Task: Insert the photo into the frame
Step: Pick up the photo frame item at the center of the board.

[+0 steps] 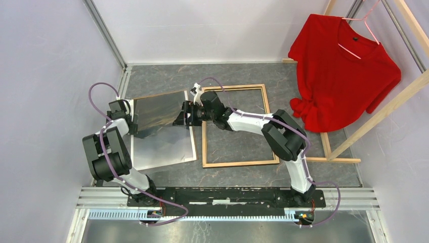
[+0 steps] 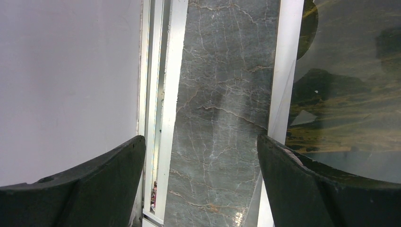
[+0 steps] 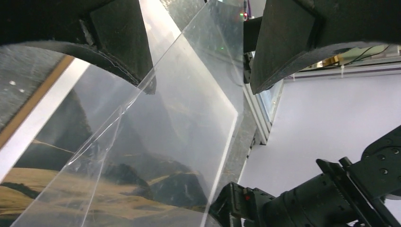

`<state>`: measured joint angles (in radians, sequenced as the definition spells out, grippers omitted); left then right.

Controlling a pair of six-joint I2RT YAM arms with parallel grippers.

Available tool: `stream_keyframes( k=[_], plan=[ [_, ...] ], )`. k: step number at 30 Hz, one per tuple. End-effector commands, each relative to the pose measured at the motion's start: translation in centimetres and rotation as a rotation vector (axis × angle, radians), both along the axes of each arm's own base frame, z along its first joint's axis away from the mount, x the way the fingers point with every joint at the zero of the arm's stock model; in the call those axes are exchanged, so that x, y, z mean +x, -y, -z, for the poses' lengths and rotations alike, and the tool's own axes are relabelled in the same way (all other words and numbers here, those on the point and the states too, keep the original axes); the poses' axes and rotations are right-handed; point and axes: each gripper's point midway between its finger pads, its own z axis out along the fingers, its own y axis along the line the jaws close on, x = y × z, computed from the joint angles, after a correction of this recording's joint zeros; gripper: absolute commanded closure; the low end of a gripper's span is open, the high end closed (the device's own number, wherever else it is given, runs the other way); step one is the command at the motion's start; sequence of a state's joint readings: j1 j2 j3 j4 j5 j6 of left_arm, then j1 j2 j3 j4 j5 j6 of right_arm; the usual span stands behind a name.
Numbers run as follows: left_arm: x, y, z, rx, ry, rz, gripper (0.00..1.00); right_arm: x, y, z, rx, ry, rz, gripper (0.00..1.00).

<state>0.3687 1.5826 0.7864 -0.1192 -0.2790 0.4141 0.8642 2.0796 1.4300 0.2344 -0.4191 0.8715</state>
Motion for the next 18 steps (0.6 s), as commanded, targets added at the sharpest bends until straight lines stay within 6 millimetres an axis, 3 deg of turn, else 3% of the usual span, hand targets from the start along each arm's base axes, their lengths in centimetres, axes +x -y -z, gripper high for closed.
stream_keyframes(
  k=[1, 5, 8, 11, 13, 15, 18],
  plan=[
    [-4.2, 4.4, 4.5, -0.183, -0.204, 0.095, 0.05, -1.0, -1.6, -0.5, 0.088, -0.025, -0.031, 0.21],
    [-4.3, 4.6, 4.4, -0.193, -0.209, 0.101, 0.05, -1.1, -1.8, 0.6, 0.11, -0.064, -0.013, 0.26],
    [-4.4, 4.6, 4.3, -0.189, -0.215, 0.107, 0.05, -0.8, -1.9, 0.5, 0.111, -0.054, -0.006, 0.43],
    [-4.3, 4.1, 3.7, -0.168, -0.222, 0.113, 0.05, -0.1, -1.3, 0.0, 0.084, -0.023, -0.005, 0.79],
    [-4.1, 3.4, 2.8, -0.151, -0.217, 0.11, 0.03, 0.6, -0.1, -1.3, 0.077, 0.01, 0.001, 0.97],
    [-3.8, 2.7, 1.4, -0.13, -0.208, 0.106, 0.01, 1.4, 1.9, -2.5, 0.057, 0.049, 0.011, 1.0],
    [-2.6, 2.6, -2.2, -0.116, -0.148, 0.134, 0.0, 2.1, 6.1, -3.7, 0.021, 0.074, 0.016, 1.0]
  ],
)
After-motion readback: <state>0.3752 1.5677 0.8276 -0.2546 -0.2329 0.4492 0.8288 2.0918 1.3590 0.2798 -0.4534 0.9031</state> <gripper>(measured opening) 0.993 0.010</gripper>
